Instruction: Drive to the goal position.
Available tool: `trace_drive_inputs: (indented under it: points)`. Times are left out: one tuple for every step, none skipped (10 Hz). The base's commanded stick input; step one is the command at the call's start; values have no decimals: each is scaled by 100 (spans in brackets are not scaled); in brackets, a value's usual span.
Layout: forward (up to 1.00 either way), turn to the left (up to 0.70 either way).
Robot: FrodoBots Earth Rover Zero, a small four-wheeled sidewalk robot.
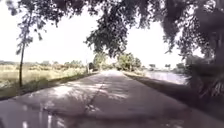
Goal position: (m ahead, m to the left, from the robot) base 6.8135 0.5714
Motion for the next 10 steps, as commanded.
trace_drive_inputs:
  points:
    - [100,0]
    - [100,0]
    - [100,0]
    - [100,0]
    - [100,0]
    - [100,0]
    - [100,0]
    - [100,0]
    - [100,0]
    - [100,-8]
